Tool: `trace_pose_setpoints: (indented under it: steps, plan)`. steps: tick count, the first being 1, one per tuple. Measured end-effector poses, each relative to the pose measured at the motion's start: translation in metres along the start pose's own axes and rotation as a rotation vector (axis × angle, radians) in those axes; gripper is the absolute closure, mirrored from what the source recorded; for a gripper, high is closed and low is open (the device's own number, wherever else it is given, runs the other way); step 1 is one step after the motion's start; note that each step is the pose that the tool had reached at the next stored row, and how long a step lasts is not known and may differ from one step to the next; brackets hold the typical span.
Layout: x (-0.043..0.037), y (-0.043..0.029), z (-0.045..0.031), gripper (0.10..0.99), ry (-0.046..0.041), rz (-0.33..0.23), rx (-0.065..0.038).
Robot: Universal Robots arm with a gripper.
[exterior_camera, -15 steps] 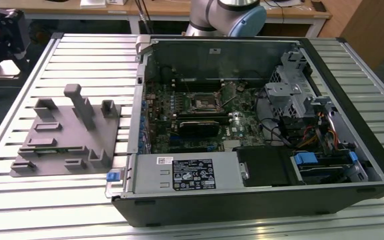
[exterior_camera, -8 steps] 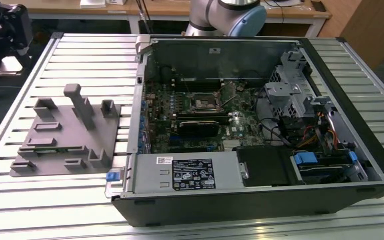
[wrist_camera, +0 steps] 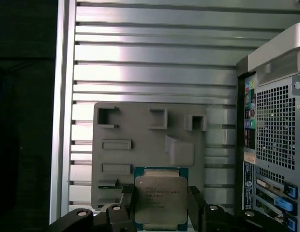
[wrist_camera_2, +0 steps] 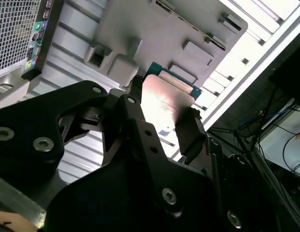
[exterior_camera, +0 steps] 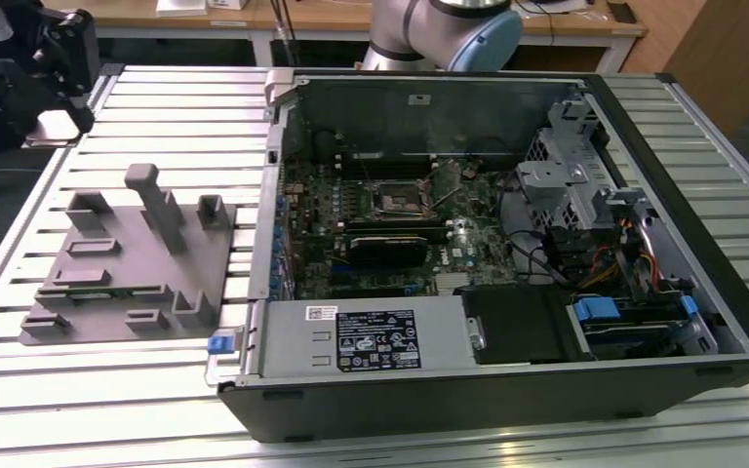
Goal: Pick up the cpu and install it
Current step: 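Pick up the cpu and move it towards the insertion slot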
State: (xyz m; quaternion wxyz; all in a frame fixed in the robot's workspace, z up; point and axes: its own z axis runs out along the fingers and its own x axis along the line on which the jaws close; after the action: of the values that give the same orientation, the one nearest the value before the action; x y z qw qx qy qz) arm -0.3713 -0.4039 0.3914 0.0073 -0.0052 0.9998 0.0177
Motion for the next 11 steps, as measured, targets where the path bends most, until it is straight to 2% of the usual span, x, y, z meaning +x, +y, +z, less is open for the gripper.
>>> trace_pose_setpoints:
  steps: [11]
  plan:
    - [-0.0477,-0.0005,0.0008,0.561,-0.0001,0.000,-0.001]
